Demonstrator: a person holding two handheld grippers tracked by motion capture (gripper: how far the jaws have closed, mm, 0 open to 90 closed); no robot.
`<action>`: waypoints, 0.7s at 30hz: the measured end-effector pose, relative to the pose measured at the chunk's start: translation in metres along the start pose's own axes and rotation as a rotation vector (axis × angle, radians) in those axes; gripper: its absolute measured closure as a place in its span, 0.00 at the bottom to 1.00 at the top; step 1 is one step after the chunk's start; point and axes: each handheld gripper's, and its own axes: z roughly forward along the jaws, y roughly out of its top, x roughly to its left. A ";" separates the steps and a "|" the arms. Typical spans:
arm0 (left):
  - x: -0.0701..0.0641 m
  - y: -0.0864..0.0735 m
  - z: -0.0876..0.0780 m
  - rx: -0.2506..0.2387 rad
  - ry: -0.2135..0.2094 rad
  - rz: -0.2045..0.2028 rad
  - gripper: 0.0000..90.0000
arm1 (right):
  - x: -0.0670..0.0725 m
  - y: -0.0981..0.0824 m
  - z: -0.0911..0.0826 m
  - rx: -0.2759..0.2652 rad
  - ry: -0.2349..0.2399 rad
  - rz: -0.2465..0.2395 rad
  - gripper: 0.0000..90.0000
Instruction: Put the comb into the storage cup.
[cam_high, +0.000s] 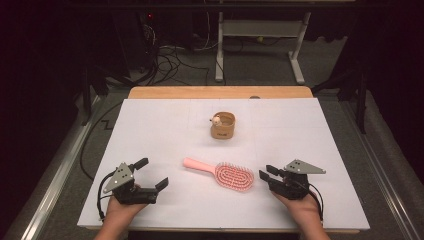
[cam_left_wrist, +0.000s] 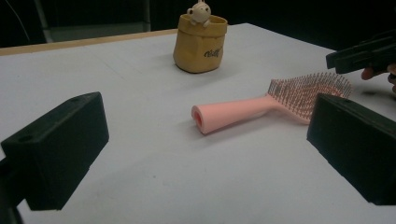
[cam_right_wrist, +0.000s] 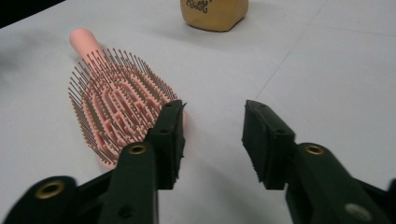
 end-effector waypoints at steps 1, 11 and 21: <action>0.000 0.000 0.000 -0.001 -0.001 -0.004 0.00 | 0.000 0.000 0.000 0.000 0.001 -0.004 0.63; 0.000 0.001 0.002 0.017 -0.005 -0.017 0.00 | 0.002 -0.001 0.002 0.007 0.010 -0.037 0.36; 0.000 0.003 0.001 0.011 0.020 -0.001 0.00 | 0.005 -0.001 0.007 0.015 0.049 -0.057 0.00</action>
